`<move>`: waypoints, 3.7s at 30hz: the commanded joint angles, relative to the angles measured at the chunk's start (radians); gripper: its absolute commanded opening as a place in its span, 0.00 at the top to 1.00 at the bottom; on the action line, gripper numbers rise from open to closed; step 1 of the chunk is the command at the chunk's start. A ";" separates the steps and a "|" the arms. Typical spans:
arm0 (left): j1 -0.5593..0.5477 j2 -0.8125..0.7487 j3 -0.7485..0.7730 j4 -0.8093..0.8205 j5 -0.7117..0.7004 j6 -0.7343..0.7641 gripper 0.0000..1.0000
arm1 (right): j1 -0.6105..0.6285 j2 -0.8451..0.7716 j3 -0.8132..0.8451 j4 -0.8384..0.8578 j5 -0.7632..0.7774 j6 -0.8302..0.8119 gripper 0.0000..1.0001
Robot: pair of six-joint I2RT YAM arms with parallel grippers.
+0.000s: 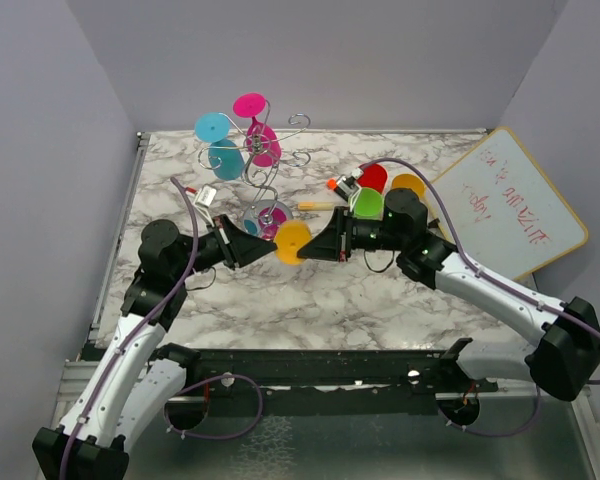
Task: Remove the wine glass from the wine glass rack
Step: Place the wine glass at the center of the board.
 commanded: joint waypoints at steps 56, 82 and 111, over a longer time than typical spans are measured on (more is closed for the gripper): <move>-0.164 -0.119 -0.118 0.054 0.105 0.360 1.00 | 0.002 -0.235 0.152 -0.711 0.706 -0.189 0.00; -0.195 -0.180 -0.132 0.039 0.307 0.619 1.00 | -0.233 -0.232 0.123 -0.579 0.251 -0.294 0.00; -0.484 -0.011 -0.091 0.188 0.362 0.935 1.00 | -0.369 -0.168 0.009 -0.221 -0.539 -0.185 0.19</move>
